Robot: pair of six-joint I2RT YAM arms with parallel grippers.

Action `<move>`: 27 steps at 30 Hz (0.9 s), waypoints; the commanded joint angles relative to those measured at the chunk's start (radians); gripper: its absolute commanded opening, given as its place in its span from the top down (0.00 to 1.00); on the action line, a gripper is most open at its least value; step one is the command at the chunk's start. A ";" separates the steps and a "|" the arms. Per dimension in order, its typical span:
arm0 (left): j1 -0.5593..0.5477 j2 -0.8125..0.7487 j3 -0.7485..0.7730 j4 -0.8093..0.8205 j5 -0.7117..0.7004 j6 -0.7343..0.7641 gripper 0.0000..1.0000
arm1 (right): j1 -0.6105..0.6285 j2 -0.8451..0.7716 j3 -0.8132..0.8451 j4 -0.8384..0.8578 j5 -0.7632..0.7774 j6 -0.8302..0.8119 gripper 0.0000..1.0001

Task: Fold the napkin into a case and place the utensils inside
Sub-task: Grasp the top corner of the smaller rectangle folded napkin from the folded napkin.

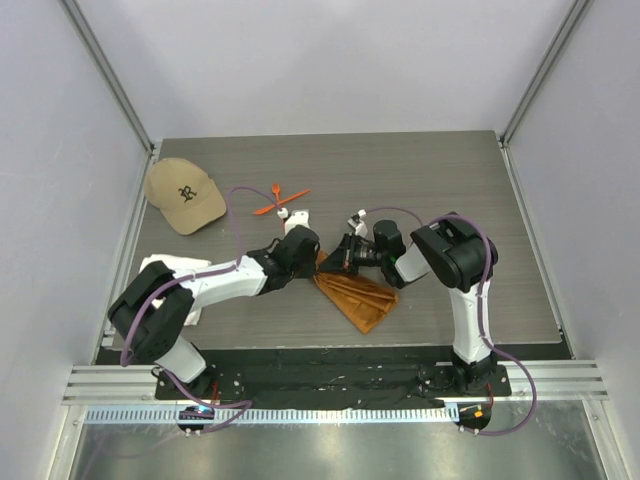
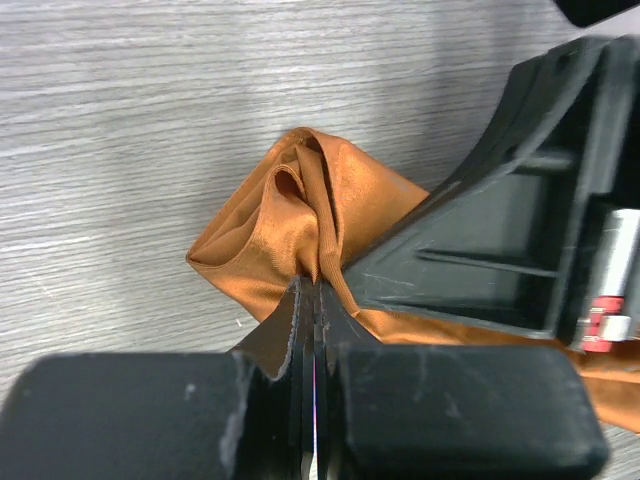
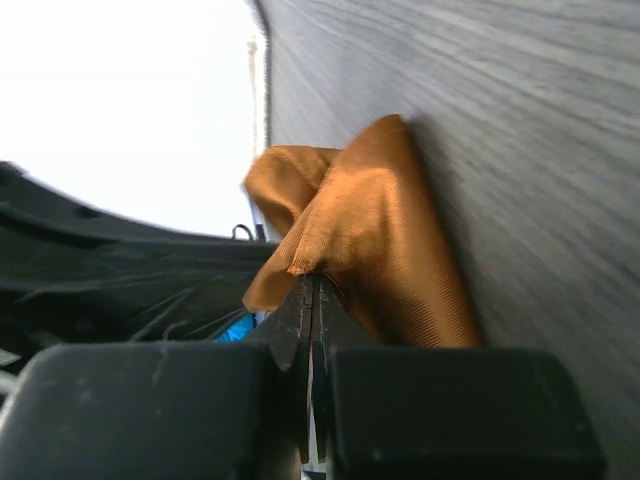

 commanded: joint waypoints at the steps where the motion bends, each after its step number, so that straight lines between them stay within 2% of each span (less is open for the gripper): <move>1: -0.016 0.007 0.085 -0.030 -0.020 0.000 1.00 | 0.020 0.042 0.050 -0.092 0.048 -0.107 0.99; 8: -0.036 0.036 0.134 -0.058 0.015 -0.023 1.00 | 0.023 0.056 0.070 -0.177 0.099 -0.167 0.99; 12: -0.035 0.104 0.200 -0.159 0.009 -0.055 1.00 | 0.026 0.047 0.094 -0.170 0.064 -0.152 0.99; 14: -0.035 0.115 0.196 -0.173 -0.041 -0.076 1.00 | 0.029 0.038 0.107 -0.212 0.047 -0.138 0.99; 15: -0.035 0.110 0.187 -0.182 -0.069 -0.090 1.00 | 0.028 0.027 0.093 -0.153 0.042 -0.114 0.99; 17: -0.033 0.101 0.179 -0.187 -0.110 -0.089 1.00 | 0.017 0.010 0.081 -0.147 0.039 -0.091 0.99; 20: -0.024 0.087 0.150 -0.136 -0.094 -0.072 1.00 | 0.008 -0.036 0.095 -0.316 0.044 -0.195 0.99; 27: -0.012 0.081 0.144 -0.127 -0.097 -0.064 1.00 | 0.003 -0.178 0.084 -0.519 0.047 -0.305 0.99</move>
